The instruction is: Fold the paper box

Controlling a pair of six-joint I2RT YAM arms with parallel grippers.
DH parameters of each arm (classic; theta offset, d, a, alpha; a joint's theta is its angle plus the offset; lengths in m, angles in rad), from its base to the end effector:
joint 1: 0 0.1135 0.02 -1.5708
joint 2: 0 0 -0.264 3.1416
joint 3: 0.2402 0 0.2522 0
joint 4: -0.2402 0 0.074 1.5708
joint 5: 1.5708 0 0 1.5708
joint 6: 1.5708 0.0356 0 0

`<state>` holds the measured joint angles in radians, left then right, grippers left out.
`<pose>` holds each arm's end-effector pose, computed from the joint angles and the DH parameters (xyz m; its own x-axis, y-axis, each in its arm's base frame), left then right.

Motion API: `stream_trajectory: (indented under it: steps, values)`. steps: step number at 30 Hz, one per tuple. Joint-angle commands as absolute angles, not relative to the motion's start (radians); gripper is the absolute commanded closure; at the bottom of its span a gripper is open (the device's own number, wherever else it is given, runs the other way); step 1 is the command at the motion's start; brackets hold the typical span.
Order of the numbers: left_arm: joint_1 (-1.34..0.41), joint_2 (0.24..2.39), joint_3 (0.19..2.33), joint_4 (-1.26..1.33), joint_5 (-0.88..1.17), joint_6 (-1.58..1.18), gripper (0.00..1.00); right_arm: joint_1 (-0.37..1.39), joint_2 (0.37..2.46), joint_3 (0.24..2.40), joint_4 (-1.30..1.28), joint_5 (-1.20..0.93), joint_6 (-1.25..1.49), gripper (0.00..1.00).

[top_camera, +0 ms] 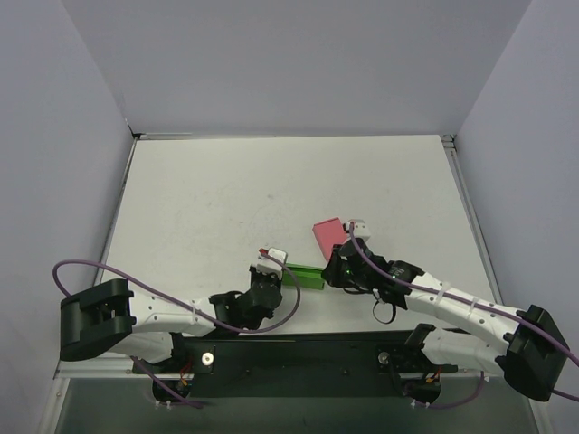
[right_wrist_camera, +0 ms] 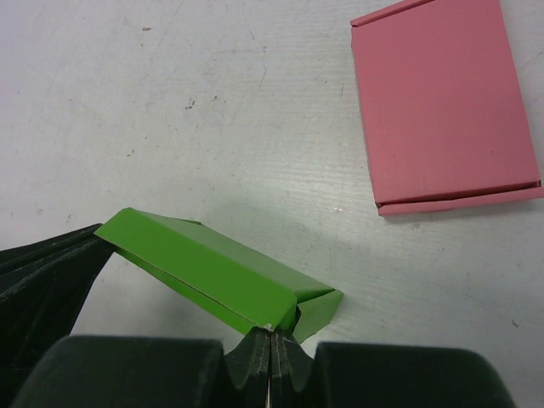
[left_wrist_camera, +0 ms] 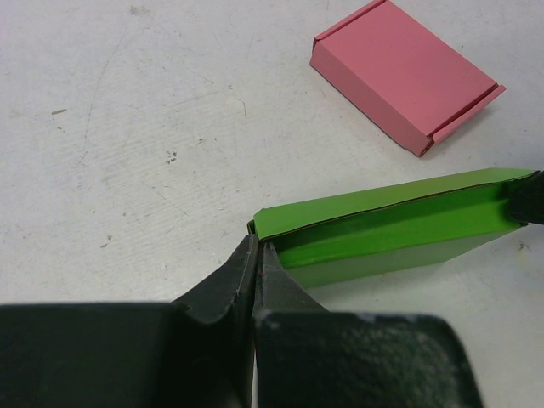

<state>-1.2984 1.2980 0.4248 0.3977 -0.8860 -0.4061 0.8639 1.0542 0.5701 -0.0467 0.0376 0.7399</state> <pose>0.0906 -0.2218 0.1744 -0.2806 0.0758 -0.9568 0.3408 0.9398 -0.0255 0.1496 0.1731 0.2267 -0.7409 0.1699 -0.6497 -0.3239 0.7570 0.5674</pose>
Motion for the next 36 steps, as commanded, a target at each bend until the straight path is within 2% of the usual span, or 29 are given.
stream_trajectory:
  steps: [1, 8, 12, 14, 15, 18, 26, 36]
  values:
    - [-1.315, 1.342, 0.437, 0.19, -0.741, -0.474, 1.0, 0.873, 1.012, 0.568, -0.098, 0.07, 0.715, 1.0]
    - [-1.315, 1.351, 0.448, 0.179, -0.727, -0.491, 1.0, 0.879, 1.025, 0.526, -0.136, 0.115, 0.7, 1.0]
    - [-1.315, 1.354, 0.451, 0.178, -0.724, -0.48, 1.0, 0.887, 1.019, 0.576, -0.199, 0.115, 0.669, 1.0]
    - [-1.315, 1.359, 0.454, 0.172, -0.721, -0.477, 1.0, 0.887, 1.008, 0.606, -0.228, 0.098, 0.663, 0.83]
    - [-1.315, 1.359, 0.456, 0.172, -0.721, -0.476, 1.0, 0.887, 1.003, 0.629, -0.232, 0.077, 0.667, 0.66]
    - [-1.315, 1.362, 0.46, 0.166, -0.721, -0.476, 1.0, 0.885, 0.971, 0.65, -0.226, 0.06, 0.698, 0.49]
    - [-1.315, 1.359, 0.463, 0.161, -0.719, -0.477, 1.0, 0.862, 0.899, 0.608, -0.115, 0.092, 0.813, 0.41]
    - [-1.315, 1.353, 0.457, 0.158, -0.721, -0.48, 1.0, 0.821, 0.89, 0.486, -0.006, 0.135, 0.922, 0.42]
